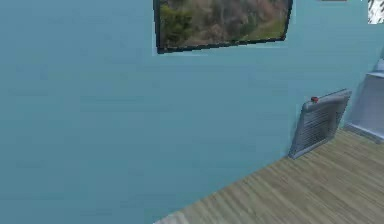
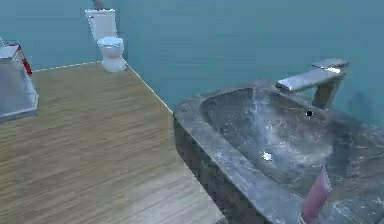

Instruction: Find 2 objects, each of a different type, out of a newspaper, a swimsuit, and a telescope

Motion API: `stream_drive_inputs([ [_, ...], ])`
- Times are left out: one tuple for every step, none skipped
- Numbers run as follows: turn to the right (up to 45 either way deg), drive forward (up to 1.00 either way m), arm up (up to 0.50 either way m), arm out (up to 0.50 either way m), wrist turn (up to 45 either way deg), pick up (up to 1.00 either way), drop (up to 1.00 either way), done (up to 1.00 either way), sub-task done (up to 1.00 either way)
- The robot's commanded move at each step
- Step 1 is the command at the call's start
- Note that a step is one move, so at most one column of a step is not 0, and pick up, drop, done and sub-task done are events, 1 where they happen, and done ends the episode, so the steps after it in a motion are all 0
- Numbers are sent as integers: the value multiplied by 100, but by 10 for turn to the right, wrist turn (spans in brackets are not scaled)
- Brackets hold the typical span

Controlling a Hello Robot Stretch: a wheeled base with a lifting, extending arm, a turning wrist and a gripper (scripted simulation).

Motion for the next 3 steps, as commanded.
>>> stream_drive_inputs([
  [-300,0,0,0,0,0,0,0,0],
  [0,15,0,0,0,0,0,0,0],
  [450,0,0,0,0,0,0,0,0],
])
